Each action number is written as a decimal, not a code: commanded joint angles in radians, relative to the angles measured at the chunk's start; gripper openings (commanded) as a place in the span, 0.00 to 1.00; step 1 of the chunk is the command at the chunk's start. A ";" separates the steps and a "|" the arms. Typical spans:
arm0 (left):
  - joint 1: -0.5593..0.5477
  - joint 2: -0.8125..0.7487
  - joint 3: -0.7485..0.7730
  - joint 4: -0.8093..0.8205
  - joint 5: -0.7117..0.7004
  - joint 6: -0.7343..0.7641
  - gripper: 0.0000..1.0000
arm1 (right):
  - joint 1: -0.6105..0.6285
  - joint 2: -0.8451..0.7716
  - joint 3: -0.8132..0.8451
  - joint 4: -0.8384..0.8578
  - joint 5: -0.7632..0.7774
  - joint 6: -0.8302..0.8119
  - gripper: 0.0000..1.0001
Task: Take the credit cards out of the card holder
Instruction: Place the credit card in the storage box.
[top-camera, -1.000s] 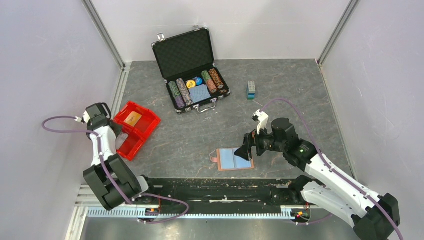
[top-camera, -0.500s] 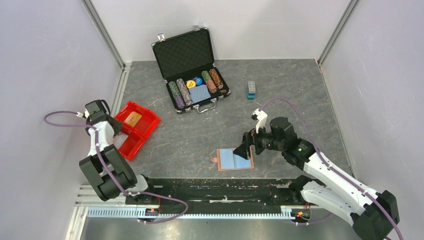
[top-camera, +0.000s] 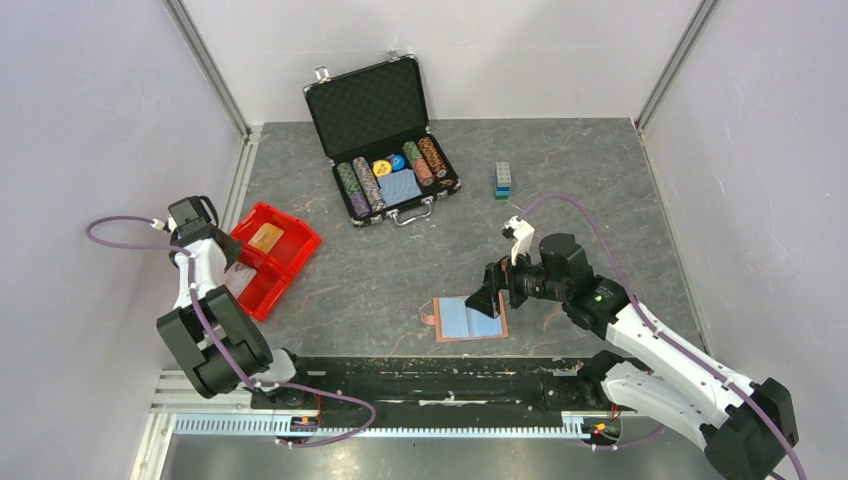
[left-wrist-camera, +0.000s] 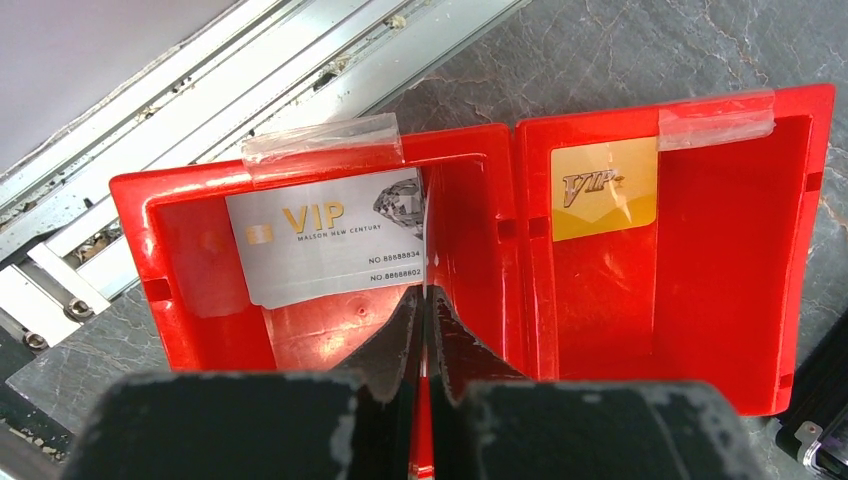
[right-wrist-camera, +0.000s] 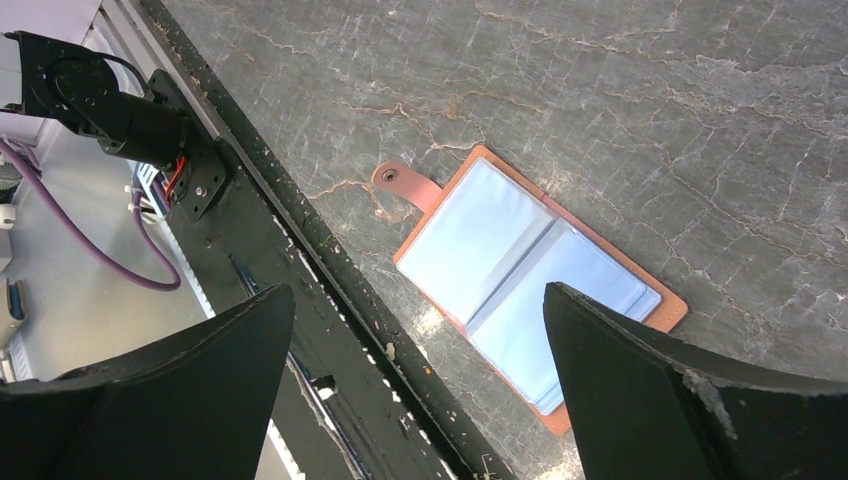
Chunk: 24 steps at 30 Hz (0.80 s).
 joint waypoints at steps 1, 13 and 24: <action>0.005 0.009 0.032 -0.004 -0.038 0.050 0.07 | -0.005 0.002 0.016 0.047 -0.015 0.010 0.98; 0.004 0.027 0.073 -0.078 -0.121 0.083 0.11 | -0.006 -0.018 -0.007 0.031 -0.012 -0.010 0.98; 0.005 0.034 0.118 -0.138 -0.205 0.080 0.28 | -0.006 -0.041 -0.004 0.002 0.004 -0.022 0.98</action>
